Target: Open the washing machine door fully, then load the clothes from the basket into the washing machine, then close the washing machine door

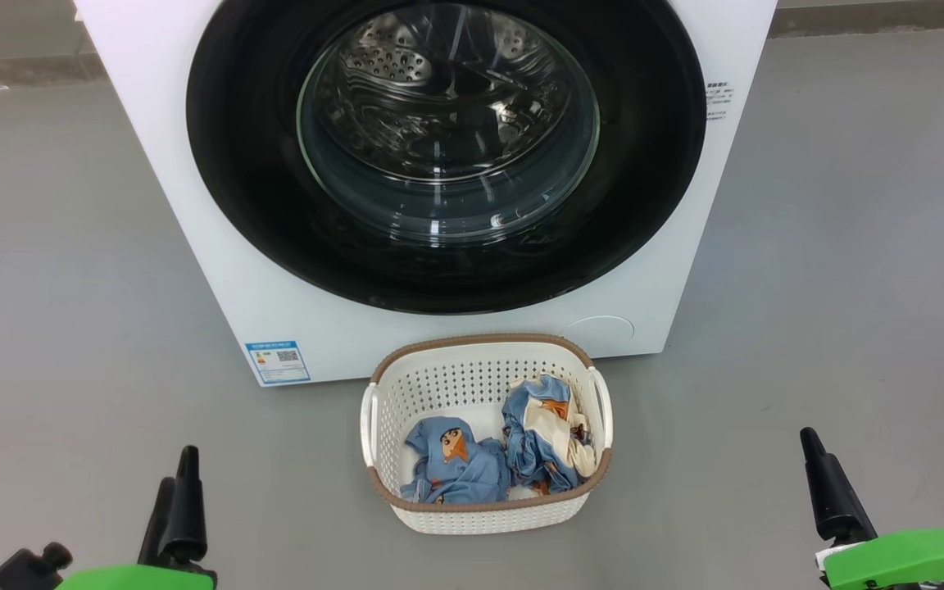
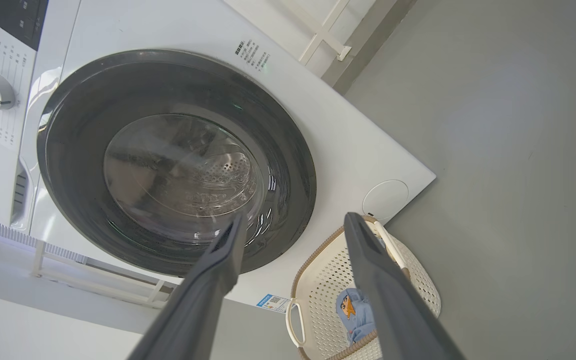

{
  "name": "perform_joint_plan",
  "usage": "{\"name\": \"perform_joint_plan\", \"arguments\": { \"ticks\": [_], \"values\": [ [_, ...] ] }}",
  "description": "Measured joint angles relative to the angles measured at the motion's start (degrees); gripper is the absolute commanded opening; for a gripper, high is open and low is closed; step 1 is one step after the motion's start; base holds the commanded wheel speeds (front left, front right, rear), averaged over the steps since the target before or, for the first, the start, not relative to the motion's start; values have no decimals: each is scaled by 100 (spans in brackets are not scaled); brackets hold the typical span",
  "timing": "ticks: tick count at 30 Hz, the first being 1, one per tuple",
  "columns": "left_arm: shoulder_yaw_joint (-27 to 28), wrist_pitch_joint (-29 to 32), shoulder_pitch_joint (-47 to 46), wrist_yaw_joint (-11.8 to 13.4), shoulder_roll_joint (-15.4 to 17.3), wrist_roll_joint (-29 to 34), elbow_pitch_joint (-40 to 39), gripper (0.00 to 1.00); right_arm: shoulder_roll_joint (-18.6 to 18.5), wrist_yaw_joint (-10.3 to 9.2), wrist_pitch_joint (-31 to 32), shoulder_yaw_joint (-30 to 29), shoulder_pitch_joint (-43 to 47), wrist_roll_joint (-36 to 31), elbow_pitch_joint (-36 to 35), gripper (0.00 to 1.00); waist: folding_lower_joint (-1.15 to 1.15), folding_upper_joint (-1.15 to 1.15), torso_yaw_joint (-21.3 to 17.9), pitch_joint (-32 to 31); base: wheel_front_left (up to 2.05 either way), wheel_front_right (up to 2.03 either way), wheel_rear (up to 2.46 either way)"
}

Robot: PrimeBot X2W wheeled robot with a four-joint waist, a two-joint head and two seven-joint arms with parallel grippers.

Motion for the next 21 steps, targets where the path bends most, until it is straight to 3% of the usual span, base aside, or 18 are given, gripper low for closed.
{"name": "perform_joint_plan", "arguments": {
  "ticks": [21],
  "values": [
    [-232, -347, 1, 59, 2, 2012, -57, 100, -78, 0, -301, 101, -9, -2114, -73, 100, 0, 0, 6, -35, 0, 0, 0]
  ]
}}
